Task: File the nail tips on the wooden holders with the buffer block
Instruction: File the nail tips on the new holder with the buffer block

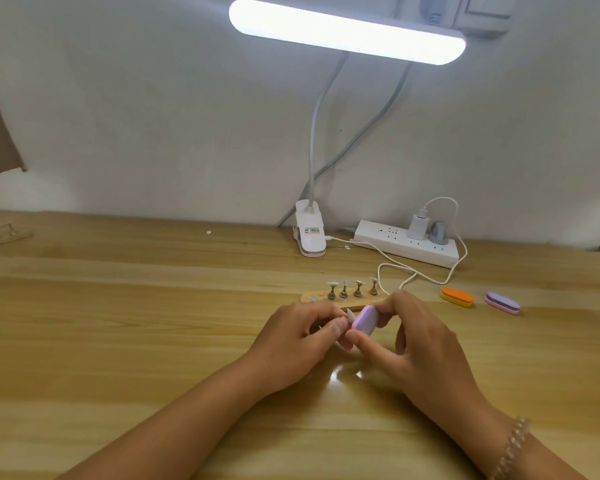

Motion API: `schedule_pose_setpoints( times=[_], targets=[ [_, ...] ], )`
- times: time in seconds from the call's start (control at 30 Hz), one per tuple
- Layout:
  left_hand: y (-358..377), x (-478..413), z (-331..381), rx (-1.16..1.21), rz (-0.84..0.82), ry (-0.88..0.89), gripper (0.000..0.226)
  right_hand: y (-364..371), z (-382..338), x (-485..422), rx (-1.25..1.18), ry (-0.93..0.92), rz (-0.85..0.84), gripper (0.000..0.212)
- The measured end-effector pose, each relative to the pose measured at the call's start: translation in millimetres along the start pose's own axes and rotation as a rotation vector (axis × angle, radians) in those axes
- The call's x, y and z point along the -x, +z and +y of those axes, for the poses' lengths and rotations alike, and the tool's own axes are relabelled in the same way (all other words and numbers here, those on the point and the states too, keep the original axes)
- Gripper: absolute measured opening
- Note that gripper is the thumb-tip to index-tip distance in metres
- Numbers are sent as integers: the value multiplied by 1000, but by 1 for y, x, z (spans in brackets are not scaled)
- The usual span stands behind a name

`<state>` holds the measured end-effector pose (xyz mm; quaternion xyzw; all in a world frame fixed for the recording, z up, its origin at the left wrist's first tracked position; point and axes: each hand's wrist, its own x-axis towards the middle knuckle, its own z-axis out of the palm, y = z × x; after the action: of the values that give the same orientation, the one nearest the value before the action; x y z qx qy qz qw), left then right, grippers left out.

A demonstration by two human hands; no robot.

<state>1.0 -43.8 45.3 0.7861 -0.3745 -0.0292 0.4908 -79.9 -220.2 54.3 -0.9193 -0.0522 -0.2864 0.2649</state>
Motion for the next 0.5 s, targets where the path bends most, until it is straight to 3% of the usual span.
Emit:
schedule_pose_setpoints(
  times=[0.1, 0.23, 0.33, 0.4, 0.5],
  targets=[
    [1, -1, -2, -1, 3, -17, 19, 3, -2, 1, 35, -77, -42, 38],
    [2, 0, -1, -9, -19, 2, 17, 1, 4, -3, -81, 26, 35, 44],
    [1, 0, -2, -60, -9, 10, 25, 4, -1, 2, -52, -72, -29, 39],
    [1, -2, -1, -63, 0, 15, 28, 3, 1, 0, -110, -30, -42, 39],
    [2, -1, 1, -35, -7, 35, 15, 0, 6, -4, -136, 52, 1, 41]
  ],
)
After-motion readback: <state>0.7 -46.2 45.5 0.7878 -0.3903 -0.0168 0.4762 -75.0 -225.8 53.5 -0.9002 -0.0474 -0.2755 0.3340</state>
